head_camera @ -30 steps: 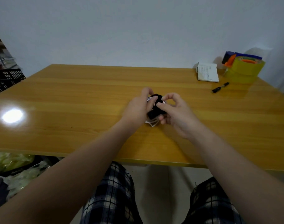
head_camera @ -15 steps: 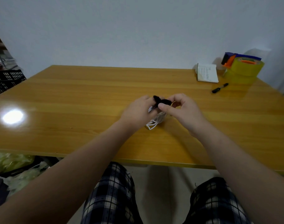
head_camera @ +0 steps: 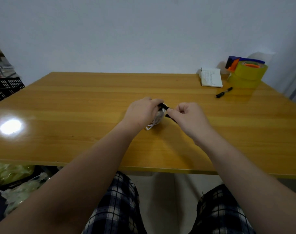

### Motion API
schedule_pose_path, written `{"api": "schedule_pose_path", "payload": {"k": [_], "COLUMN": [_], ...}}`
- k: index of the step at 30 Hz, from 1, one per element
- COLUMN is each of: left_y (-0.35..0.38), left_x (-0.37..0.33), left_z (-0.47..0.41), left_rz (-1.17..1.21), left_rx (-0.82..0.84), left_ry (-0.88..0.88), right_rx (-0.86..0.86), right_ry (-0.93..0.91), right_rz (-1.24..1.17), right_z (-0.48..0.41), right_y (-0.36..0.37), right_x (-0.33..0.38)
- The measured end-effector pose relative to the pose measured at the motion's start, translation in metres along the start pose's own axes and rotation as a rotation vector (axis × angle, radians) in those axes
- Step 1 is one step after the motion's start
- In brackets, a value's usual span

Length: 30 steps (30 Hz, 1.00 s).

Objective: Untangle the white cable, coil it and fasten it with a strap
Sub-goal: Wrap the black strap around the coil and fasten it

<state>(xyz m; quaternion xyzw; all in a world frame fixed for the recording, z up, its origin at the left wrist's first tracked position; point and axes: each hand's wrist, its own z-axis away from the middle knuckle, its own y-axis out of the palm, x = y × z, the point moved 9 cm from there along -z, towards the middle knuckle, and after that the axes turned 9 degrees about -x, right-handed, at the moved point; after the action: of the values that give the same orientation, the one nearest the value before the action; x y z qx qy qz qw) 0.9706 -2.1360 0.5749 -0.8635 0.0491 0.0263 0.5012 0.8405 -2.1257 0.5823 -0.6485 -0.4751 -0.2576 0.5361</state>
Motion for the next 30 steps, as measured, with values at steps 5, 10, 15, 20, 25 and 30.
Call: {"api": "schedule_pose_path", "payload": {"k": [5, 10, 15, 20, 25, 30], "left_y": [0.002, -0.002, -0.007, -0.006, -0.005, -0.005], "left_x": [0.013, 0.013, -0.004, -0.017, -0.012, -0.015], "left_z": [-0.007, 0.002, 0.02, 0.031, 0.031, 0.032], "left_rz": [0.161, 0.478, 0.548, 0.755, 0.849, 0.867], "left_rx": [0.014, 0.009, 0.064, 0.073, -0.022, 0.02], "left_ry": [-0.074, -0.039, -0.024, -0.04, -0.127, -0.127], "right_rx": [0.155, 0.093, -0.104, -0.003, 0.137, 0.106], "right_ry": [-0.058, -0.082, -0.182, 0.027, 0.122, 0.068], "right_rz": [-0.088, -0.291, -0.299, -0.613, -0.384, -0.469], "right_z": [0.016, 0.009, -0.012, -0.026, -0.021, -0.017], "right_y": [-0.001, -0.015, -0.035, -0.028, -0.003, 0.001], "right_x": [0.014, 0.017, 0.03, 0.023, -0.005, -0.001]}}
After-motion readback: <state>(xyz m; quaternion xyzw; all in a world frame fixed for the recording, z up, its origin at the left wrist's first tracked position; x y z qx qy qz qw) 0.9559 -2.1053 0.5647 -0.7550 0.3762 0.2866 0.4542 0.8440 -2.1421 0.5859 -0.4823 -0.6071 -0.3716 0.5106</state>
